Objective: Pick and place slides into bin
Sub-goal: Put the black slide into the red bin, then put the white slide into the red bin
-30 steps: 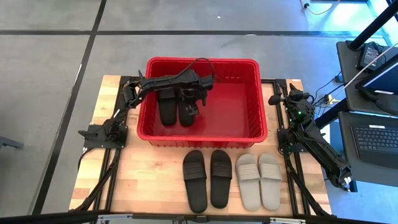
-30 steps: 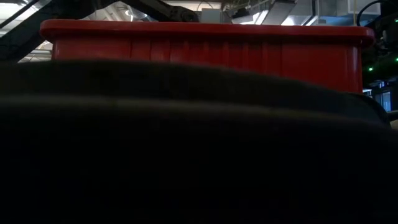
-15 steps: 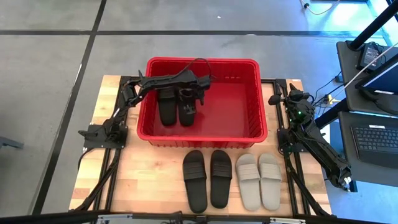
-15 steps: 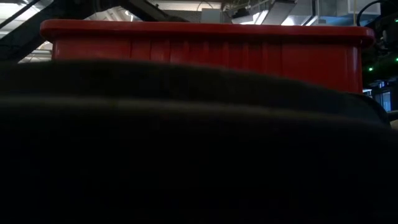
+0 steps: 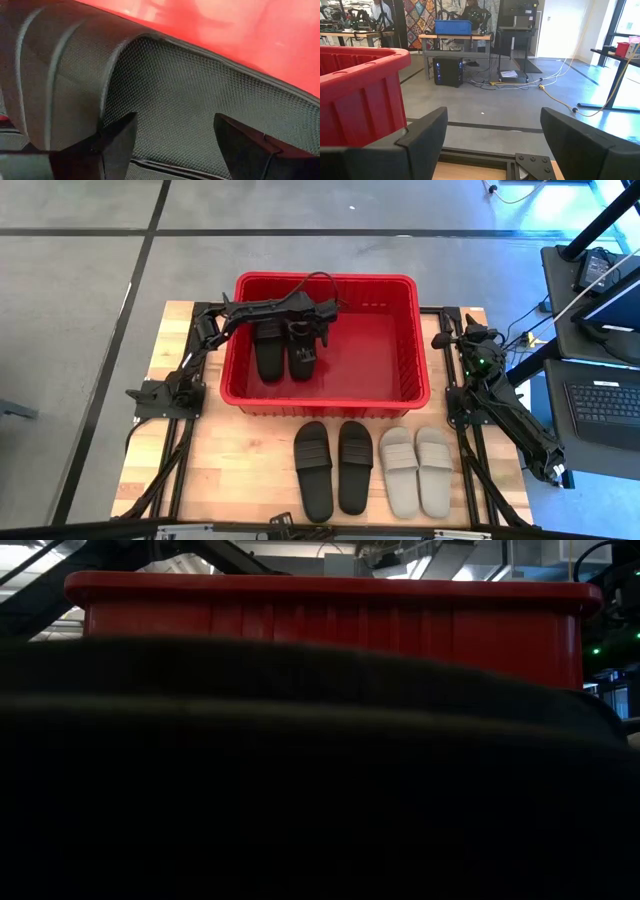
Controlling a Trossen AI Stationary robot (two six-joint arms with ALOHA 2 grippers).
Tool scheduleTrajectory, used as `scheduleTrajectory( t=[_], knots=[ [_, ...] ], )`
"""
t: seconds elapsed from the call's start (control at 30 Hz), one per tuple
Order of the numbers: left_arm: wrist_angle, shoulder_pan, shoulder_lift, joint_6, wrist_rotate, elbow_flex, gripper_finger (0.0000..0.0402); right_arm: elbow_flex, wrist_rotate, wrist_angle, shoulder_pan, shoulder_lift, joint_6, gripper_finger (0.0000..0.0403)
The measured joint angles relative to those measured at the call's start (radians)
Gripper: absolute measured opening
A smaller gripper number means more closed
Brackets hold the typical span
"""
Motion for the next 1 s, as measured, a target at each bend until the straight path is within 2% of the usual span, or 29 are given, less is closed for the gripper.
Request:
scheduleTrajectory(
  t=[0.1,0.27,0.53,0.73,1.0],
  knots=[
    [-0.003,-0.002,0.000,0.000,0.008,0.000,0.0260,0.000,0.000,0.000,0.000,0.000,0.000,0.0320],
    [-0.054,-0.012,0.000,0.000,0.084,0.000,0.0260,0.000,0.000,0.000,0.000,0.000,0.000,0.0320],
    [-0.123,-0.045,-0.020,-0.028,0.118,0.001,0.0260,0.000,0.000,0.000,0.000,0.000,0.000,0.0320],
    [-0.083,-0.074,-0.160,-0.110,0.165,0.003,0.0260,0.000,-0.002,0.000,0.000,0.000,0.000,0.0320],
    [0.124,-0.169,-0.407,-0.287,0.151,0.004,0.0260,0.000,-0.002,0.000,0.000,0.002,0.000,0.0320]
  ],
)
